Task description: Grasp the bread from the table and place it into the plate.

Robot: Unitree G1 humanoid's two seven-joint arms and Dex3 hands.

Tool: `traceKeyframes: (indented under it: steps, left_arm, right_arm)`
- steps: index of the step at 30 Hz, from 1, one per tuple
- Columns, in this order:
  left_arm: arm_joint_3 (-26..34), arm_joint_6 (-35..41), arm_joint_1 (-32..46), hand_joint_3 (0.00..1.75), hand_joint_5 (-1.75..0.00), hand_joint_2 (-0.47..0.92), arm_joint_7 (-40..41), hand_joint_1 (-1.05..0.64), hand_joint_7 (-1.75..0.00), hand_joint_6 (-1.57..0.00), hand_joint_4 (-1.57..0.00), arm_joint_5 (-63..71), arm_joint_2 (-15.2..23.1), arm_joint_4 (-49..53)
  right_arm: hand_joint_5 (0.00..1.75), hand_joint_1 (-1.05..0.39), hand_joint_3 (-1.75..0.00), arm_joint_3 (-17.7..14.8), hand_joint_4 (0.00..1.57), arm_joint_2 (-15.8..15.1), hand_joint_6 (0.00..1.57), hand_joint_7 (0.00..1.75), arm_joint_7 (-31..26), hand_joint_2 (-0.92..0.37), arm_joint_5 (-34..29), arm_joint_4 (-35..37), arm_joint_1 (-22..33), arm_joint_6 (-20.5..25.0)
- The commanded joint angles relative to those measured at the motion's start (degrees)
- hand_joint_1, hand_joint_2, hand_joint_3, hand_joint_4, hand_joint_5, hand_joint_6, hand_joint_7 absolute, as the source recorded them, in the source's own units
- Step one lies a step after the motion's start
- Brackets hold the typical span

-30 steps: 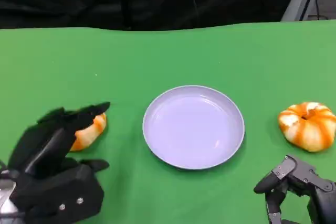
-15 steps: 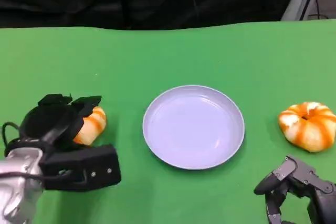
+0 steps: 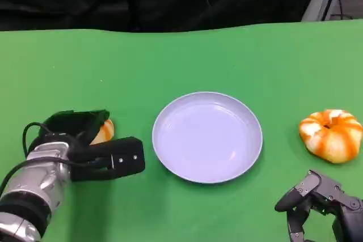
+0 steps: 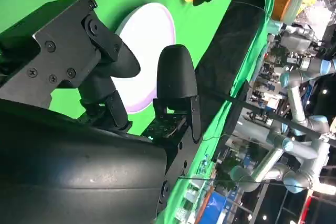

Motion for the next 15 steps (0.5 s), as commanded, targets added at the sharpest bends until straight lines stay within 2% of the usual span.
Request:
traceKeyframes:
  steps: [1,2,4,5,6,8,13,15]
  left_arm:
    - [-0.5,-9.4,1.7,0.02,-1.45,0.9,13.5,-0.15,-0.1,-1.09,-0.85,-1.3,0.6,3.9]
    - [-1.1,-11.3,2.1,0.02,-1.6,0.9,16.2,-0.13,-0.12,-1.18,-0.89,-0.9,0.9,3.9]
    - [-2.0,-13.8,2.5,0.06,-1.71,0.92,19.2,-0.12,-0.19,-1.3,-0.94,-0.6,1.4,3.5]
    - [-2.3,-14.4,2.7,0.15,-1.73,0.9,19.7,-0.13,-0.32,-1.26,-0.93,-0.6,1.7,2.8]
    - [-2.5,-14.9,3.0,0.32,-1.74,0.84,20.7,-0.14,-0.58,-1.12,-0.9,-0.5,2.1,1.8]
    - [-2.8,-15.4,3.6,0.46,-1.74,0.76,22.1,-0.13,-0.74,-1.04,-0.88,-0.3,2.7,0.1]
    - [-2.5,-16.7,6.0,0.73,-1.7,0.55,27.4,-0.09,-0.64,-1.1,-0.87,0.0,4.0,-5.8]
    - [-2.0,-17.0,6.9,0.96,-1.73,0.45,28.2,-0.09,-0.71,-1.07,-0.87,-0.2,4.3,-8.6]
  right_arm:
    - [1.71,0.09,-1.29,-0.2,0.8,-0.3,0.73,1.35,-0.2,-0.41,0.5,-1.0,0.4,-0.1]
    - [1.71,0.09,-1.29,-0.2,0.8,-0.3,0.73,1.35,-0.1,-0.41,0.5,-1.0,0.4,0.0]
    - [1.71,0.09,-1.29,-0.2,0.8,-0.4,0.73,1.34,-0.2,-0.41,0.3,-1.0,0.4,0.0]
    - [1.7,0.09,-1.29,-0.3,0.79,-0.4,0.73,1.34,-0.3,-0.41,0.1,-1.0,0.4,-0.1]
    - [1.7,0.09,-1.29,-0.3,0.79,-0.4,0.73,1.34,-0.3,-0.41,0.1,-1.0,0.4,-0.1]
    - [1.69,0.08,-1.29,-0.3,0.8,-0.4,0.73,1.34,-0.2,-0.41,0.1,-1.0,0.4,0.0]
    - [1.69,0.08,-1.28,-0.3,0.81,-0.2,0.73,1.34,-0.2,-0.41,0.4,-1.0,0.2,0.4]
    - [1.69,0.09,-1.28,-0.4,0.8,-0.2,0.74,1.34,-0.3,-0.42,0.4,-0.9,0.1,0.3]
